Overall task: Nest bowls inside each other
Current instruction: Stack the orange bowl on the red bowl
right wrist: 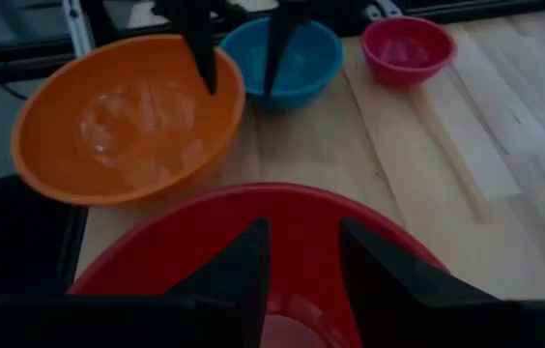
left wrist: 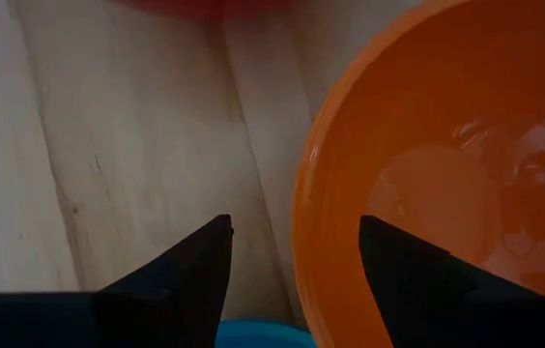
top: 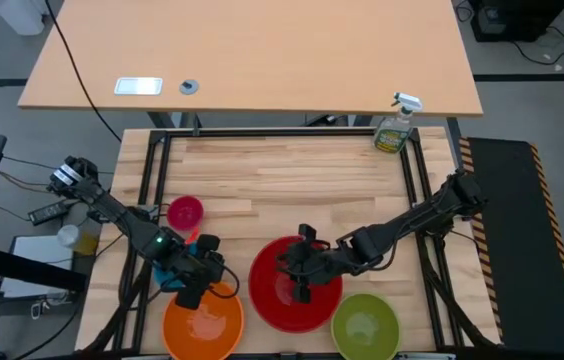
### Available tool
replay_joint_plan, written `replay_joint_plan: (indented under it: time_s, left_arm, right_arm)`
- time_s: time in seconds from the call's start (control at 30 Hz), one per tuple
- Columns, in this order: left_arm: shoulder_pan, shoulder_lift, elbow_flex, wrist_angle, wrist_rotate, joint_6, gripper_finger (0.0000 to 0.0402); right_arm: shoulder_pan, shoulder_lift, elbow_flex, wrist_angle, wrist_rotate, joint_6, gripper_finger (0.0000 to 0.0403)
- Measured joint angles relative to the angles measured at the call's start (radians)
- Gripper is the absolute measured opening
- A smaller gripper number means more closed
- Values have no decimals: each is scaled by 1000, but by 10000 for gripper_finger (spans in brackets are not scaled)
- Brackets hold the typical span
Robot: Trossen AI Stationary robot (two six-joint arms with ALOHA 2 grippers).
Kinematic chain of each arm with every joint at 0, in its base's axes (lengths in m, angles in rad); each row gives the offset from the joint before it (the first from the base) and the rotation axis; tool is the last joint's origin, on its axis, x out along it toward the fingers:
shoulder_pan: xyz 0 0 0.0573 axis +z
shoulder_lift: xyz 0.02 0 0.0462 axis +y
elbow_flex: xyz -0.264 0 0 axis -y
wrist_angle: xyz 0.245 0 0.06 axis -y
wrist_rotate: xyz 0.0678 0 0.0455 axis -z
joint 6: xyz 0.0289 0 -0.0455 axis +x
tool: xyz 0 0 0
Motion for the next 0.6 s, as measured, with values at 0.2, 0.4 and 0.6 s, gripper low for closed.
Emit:
replay_joint_plan:
  time_s: [0.2, 0.4, 0.6]
  left_arm:
    - [-64, -6, 0, -8, 1, 2, 231]
    - [-114, -10, 0, -14, -10, -4, 231]
    - [-114, -11, 0, -12, -11, -5, 231]
  right_arm:
    - [14, 57, 27, 72, 25, -52, 132]
    - [50, 163, 218, -141, -5, -17, 132]
    - [115, 226, 447, -421, 18, 72, 132]
